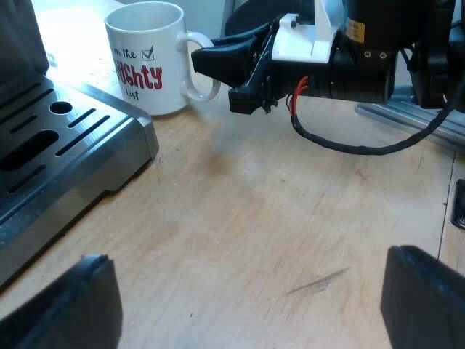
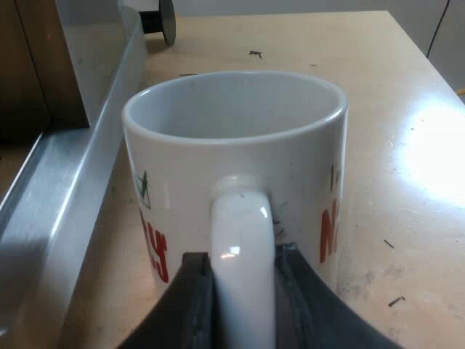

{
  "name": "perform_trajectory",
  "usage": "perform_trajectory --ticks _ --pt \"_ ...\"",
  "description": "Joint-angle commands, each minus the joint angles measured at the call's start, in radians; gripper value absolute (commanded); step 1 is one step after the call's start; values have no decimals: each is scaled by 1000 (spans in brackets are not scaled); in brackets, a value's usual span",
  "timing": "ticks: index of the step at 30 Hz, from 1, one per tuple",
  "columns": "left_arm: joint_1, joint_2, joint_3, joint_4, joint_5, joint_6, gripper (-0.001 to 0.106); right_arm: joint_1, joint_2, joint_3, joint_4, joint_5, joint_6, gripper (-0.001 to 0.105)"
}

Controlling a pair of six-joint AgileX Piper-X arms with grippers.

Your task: Remove mug from coffee machine

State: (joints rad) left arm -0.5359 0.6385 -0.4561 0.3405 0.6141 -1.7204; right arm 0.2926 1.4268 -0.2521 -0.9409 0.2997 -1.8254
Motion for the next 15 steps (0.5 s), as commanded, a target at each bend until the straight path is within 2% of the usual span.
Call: perform_trajectory --ticks 1,7,9,15 --pt "-4 -1 -3 -3 -4 -9 79 0 0 -9 -27 -5 -11 0" --pt "-4 -1 -3 -3 -4 -9 79 0 0 -9 -5 -5 -8 0" --pt "-4 -1 -3 -3 -4 -9 79 0 0 -9 -2 -5 -2 3" --pt "-4 -1 -3 -3 -4 -9 79 0 0 -9 50 -5 23 41"
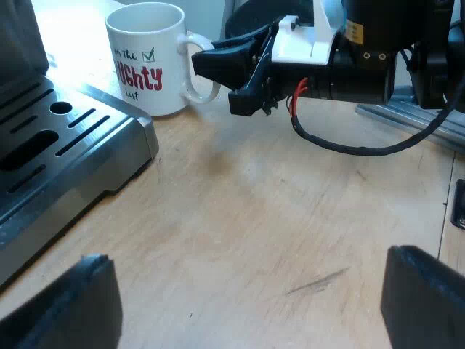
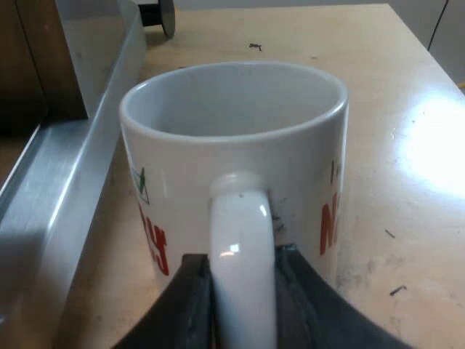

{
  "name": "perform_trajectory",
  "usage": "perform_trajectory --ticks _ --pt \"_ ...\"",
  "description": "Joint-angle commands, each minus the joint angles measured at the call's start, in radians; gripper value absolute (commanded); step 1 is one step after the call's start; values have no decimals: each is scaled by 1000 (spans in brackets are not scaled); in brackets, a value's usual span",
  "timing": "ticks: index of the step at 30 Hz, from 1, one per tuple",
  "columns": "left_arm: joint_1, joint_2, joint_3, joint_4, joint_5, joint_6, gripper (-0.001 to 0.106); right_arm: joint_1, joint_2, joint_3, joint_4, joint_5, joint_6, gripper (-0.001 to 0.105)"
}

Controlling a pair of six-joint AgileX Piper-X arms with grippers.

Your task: Remove mug from coffee machine

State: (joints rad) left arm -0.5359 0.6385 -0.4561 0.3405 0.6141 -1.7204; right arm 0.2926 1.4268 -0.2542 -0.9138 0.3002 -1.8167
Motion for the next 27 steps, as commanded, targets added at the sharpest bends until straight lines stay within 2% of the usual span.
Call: perform_trajectory --ticks 1,7,11,15,19,20,24,27 --pt "-4 -1 -3 -3 -4 -9 79 0 0 -7 36 -5 25 45" --pt "-4 -1 -3 -3 -4 -9 79 0 -10 -7 119 -5 48 55" --pt "-4 -1 -3 -3 -6 -9 79 0 -63 -7 241 -5 49 68" --pt "-4 -1 -3 -3 -18 -9 79 0 -140 -7 350 -13 49 70" --pt "-4 -1 -3 -3 -61 -9 79 0 -229 -10 453 -51 49 70" --pt "-4 -1 -3 -3 -64 -9 79 0 -292 -13 547 -69 51 70" --pt "-4 -1 -3 -5 -64 -9 79 0 -408 -29 722 -80 80 70" --pt "-4 -4 -3 -19 -64 -9 79 0 -502 -71 906 -88 92 70"
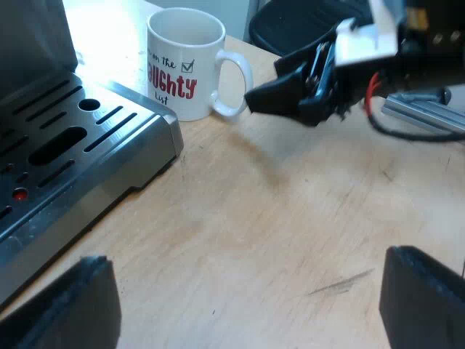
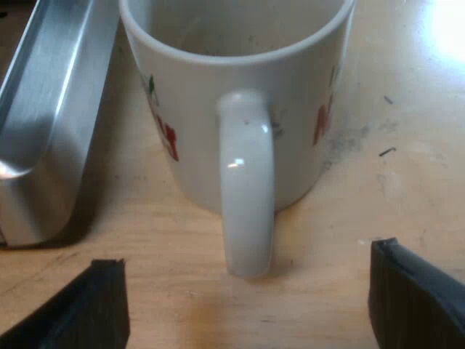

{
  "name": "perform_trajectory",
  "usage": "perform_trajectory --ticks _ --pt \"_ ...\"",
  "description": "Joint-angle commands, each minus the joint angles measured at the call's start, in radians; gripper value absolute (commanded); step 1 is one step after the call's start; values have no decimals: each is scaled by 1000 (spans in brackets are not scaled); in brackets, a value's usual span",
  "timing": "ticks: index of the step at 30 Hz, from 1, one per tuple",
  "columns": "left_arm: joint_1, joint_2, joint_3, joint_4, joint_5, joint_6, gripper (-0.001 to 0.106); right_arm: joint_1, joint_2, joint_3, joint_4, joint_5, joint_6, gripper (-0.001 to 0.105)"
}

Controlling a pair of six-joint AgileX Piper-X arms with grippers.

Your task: Remove mug from coffee machine

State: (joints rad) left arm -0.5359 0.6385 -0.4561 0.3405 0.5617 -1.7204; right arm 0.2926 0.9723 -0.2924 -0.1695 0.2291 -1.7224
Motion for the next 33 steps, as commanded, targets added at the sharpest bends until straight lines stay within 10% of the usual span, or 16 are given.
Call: perform_trajectory --ticks 1,13,23,33 --pt "-4 -4 -3 -27 -12 -9 79 0 -74 -51 228 -29 -4 70" --pt "39 -4 -50 -62 -65 -132 79 0 -225 -272 643 -178 -11 70" --pt "348 -4 -158 -31 49 -184 79 0 -227 -502 817 -242 -72 70" --pt "591 -20 -257 81 44 -182 79 -197 -227 -547 839 -349 -75 70"
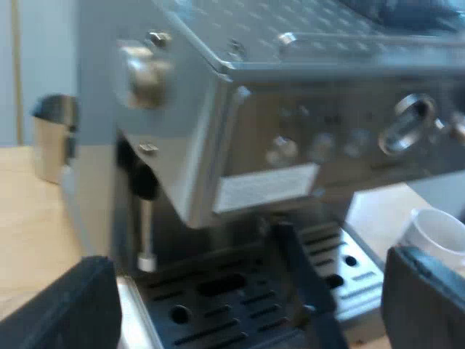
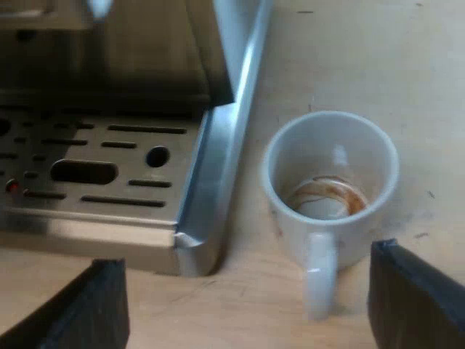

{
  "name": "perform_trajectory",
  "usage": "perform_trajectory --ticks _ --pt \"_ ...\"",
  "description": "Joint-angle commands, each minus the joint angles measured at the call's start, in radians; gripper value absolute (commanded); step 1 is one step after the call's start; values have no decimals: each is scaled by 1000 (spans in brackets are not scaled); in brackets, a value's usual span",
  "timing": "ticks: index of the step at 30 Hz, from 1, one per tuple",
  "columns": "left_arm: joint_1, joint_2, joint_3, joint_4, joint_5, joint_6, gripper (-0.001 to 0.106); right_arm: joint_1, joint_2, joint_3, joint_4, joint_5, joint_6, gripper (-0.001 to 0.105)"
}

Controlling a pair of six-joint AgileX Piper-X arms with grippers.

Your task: Remove mug from coffee machine

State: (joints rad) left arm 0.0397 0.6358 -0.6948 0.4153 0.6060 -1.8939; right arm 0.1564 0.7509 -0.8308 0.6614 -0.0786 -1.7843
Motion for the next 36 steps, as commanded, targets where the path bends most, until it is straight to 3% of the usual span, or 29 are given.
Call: perform_trajectory --ticks 1,4,6,7,8,12,17,22,27,36 --pt "24 -26 -23 18 -11 -2 79 -110 -5 -8 11 -63 -13 70" --pt "31 -55 -26 68 -17 31 79 -213 -5 -8 21 -82 -17 70" --pt "31 -82 -26 118 -59 66 79 -254 -5 -8 21 -65 -17 70" --pt "31 -92 -26 149 -88 84 79 -267 -14 -8 21 -44 -20 70" --pt "31 -125 -26 208 -161 113 79 -270 -27 -8 24 -20 -37 70" --pt "24 -193 -26 324 -285 180 79 -270 -68 -8 39 61 -66 70" --pt "2 -284 -26 387 -289 189 79 -270 -123 -8 63 60 -72 70" --pt "-43 -367 -26 435 -289 193 79 -270 -288 27 89 58 -89 70" --pt "-45 -469 -26 538 -292 193 79 -270 -425 48 144 49 -89 70" --pt "-45 -639 -26 619 -303 193 79 -270 -668 123 220 37 -89 70"
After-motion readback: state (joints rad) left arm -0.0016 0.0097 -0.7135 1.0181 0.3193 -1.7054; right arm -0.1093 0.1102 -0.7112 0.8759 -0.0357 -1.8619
